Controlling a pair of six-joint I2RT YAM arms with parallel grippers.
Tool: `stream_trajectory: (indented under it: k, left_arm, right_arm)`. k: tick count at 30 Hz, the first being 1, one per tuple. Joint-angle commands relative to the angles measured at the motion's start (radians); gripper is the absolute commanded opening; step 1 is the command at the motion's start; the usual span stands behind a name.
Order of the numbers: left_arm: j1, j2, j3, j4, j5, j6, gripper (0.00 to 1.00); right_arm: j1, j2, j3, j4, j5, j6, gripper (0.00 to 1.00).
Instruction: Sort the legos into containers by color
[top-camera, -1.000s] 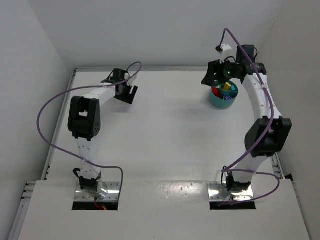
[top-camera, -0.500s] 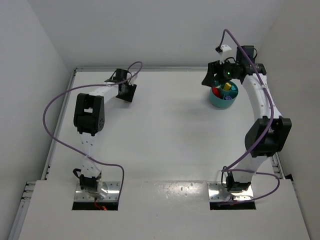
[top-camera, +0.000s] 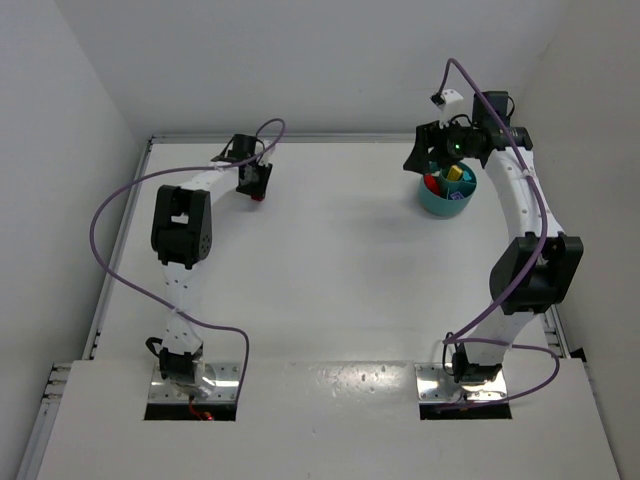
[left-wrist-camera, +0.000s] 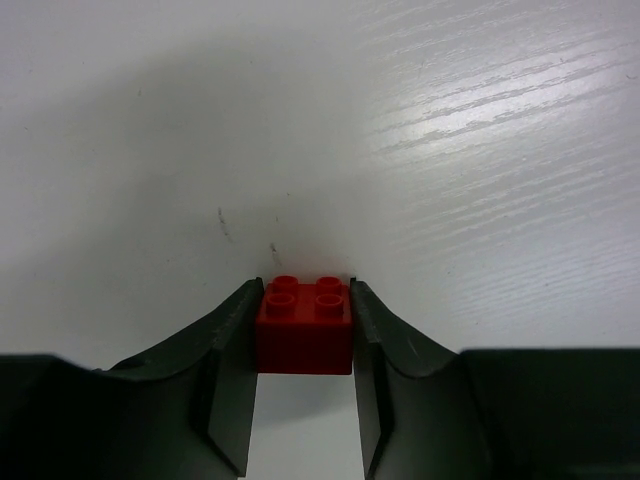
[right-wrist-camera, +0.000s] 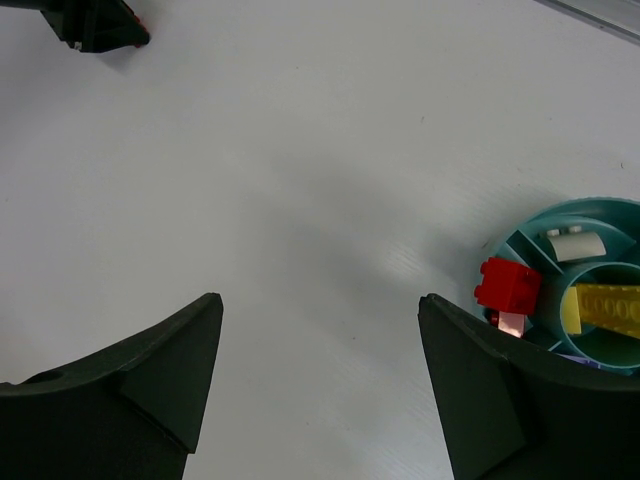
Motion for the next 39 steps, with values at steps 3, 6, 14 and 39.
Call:
stream_trajectory:
  k: [3,6,14,39]
  left_arm:
    - [0.011,-0.088,-0.057,0.0,-0.002,0.0,0.3]
    - [0.011,-0.169,-0.1,0.0,0.082,0.0,0.28]
    - [0.066,-0.441,-0.318,0.062,0.972,-0.185,0.24]
    - [0.025,-0.584,-0.517,0.245,1.417,-0.825,0.0]
  right_arm:
    - [-0.002,-0.021,-0.001,0.023,-0.019,-0.005,0.79]
    - [0.007,-0.032,-0.013,0.023,-0.081,-0.005,0.79]
    - [0.046,-0.216,-0.36,0.084,-0.396,-0.11,0.79]
    - [0.627,-0.463,-0.93,1.291,0.037,0.136,0.64]
